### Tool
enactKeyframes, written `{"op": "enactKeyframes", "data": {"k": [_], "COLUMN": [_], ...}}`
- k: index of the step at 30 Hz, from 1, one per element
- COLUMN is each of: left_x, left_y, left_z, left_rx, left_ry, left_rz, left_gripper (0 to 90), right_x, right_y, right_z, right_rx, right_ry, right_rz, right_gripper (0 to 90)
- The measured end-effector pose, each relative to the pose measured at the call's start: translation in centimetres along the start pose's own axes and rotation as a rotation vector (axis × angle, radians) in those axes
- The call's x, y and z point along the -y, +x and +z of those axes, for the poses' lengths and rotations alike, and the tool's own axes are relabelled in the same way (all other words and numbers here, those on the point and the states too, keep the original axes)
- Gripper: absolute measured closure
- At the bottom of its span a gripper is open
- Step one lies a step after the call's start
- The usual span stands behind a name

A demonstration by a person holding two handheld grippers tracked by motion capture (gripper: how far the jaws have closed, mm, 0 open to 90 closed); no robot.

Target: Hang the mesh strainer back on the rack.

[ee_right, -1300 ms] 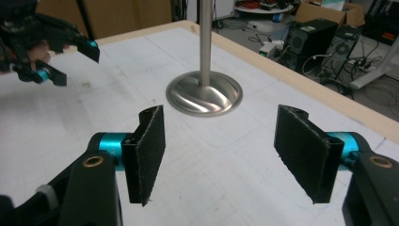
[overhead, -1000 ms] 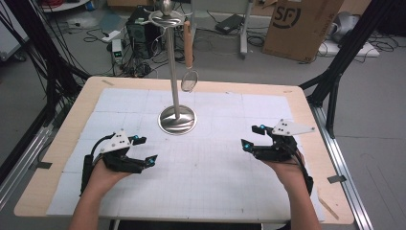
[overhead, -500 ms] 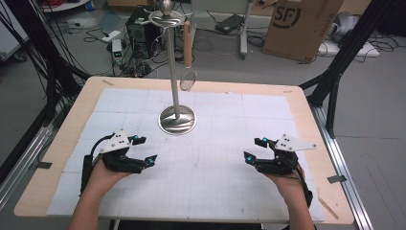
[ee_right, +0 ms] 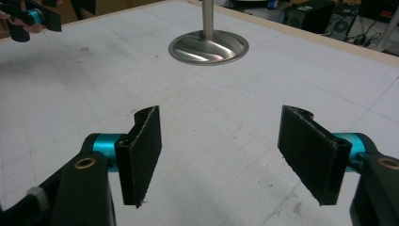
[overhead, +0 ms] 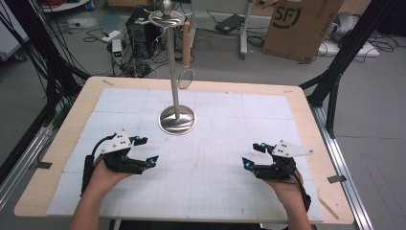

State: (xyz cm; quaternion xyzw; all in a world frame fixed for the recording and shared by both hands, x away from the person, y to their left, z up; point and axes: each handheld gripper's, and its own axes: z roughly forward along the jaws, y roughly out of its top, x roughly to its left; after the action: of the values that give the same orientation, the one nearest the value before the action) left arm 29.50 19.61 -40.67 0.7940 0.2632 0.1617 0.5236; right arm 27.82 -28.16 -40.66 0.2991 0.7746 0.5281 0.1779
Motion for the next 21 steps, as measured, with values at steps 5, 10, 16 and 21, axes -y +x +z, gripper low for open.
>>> {"op": "enactKeyframes", "data": {"k": [5, 10, 16, 21], "left_x": [0.07, -0.02, 0.06, -0.02], "left_y": [0.0, 0.03, 0.04, -0.07], "left_z": [0.01, 0.03, 0.14, 0.01], "left_rx": [-0.008, -0.003, -0.001, 0.0], "left_ry": [0.007, 0.0, 0.007, -0.004], "left_rz": [-0.006, -0.001, 0.001, 0.0], "left_gripper": [21.9, 21.9, 21.8, 21.8], "right_x": [0.05, 0.1, 0.31, 0.47], "right_y": [-0.04, -0.32, -0.53, -0.53], "right_z": [-0.08, -0.16, -0.1, 0.0], "right_rx": [-0.003, 0.001, 0.01, 0.011], "right_ry": [-0.002, -0.001, 0.017, 0.026], "right_rz": [0.008, 0.011, 0.016, 0.021], "right_gripper": [28.8, 28.1, 27.6, 27.5]}}
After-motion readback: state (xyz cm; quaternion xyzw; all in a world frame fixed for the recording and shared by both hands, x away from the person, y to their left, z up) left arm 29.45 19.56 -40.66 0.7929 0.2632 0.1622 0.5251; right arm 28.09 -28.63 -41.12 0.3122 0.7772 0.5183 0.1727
